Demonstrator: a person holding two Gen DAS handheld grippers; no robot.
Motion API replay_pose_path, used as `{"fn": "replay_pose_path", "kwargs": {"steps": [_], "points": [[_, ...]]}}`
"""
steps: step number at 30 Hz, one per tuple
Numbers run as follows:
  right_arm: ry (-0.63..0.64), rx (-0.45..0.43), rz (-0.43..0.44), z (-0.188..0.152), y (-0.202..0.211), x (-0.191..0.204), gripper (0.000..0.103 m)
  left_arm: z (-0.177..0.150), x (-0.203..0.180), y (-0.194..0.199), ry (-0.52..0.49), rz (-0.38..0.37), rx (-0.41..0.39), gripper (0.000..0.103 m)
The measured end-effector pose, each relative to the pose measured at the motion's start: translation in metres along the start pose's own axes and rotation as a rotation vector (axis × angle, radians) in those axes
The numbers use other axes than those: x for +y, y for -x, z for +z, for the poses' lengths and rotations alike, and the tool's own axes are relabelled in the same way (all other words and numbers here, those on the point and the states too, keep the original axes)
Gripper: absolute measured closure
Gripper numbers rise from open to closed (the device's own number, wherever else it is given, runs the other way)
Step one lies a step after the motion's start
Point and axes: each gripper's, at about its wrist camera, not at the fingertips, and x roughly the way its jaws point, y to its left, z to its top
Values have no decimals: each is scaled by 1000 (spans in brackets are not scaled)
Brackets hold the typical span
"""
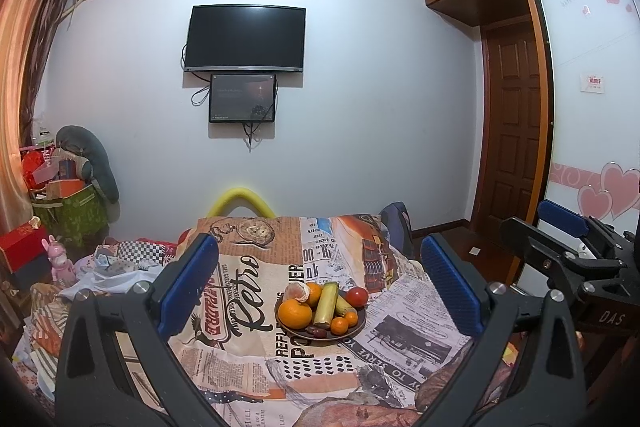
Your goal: Organize fruits
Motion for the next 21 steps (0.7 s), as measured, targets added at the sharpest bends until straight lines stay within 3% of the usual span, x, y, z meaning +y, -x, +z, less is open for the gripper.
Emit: {"fn": "replay_pose_path", "kwargs": {"steps": [21], "points": [[9,-7,-13,0,0,3,0,-2,-3,0,-4,-13,0,0]]}}
